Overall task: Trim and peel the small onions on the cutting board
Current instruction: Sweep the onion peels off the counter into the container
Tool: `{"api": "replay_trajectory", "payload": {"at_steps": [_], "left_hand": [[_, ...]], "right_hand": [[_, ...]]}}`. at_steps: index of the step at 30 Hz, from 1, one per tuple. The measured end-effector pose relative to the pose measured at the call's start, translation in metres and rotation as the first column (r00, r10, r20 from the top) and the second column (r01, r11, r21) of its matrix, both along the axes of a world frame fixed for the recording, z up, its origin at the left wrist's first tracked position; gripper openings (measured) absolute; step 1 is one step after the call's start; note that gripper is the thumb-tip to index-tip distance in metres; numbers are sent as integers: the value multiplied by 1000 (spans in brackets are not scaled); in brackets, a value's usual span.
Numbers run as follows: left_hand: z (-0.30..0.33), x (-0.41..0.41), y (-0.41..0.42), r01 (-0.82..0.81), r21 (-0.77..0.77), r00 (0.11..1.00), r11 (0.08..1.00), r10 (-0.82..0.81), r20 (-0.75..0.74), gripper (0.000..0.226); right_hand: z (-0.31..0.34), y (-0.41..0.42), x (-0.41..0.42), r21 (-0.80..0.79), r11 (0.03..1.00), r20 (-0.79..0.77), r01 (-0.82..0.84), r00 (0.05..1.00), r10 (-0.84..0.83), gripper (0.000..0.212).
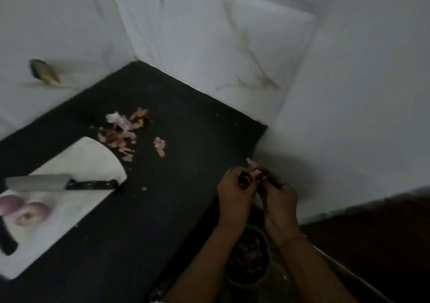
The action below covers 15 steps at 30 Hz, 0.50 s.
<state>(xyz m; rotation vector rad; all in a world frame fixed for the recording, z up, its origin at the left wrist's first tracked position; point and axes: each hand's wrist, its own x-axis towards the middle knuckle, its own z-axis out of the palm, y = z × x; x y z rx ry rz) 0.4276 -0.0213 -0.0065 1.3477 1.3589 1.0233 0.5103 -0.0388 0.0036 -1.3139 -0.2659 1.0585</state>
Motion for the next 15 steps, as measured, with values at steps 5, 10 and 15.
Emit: {"api": "replay_trajectory", "payload": {"at_steps": [5, 10, 15], "left_hand": [[-82, 50, -51, 147, -202, 988, 968, -153, -12, 13], [-170, 66, -77, 175, -366, 976, 914, -210, -59, 14], [-252, 61, -83, 114, -495, 959, 861, -225, -171, 25]], "right_hand": [[-89, -60, 53, -201, 967, 4, 159, 987, -161, 28], [-177, -85, 65, -384, 916, 34, 119, 993, -115, 16], [-246, -95, 72, -520, 854, -13, 1, 1000, -9, 14]]}}
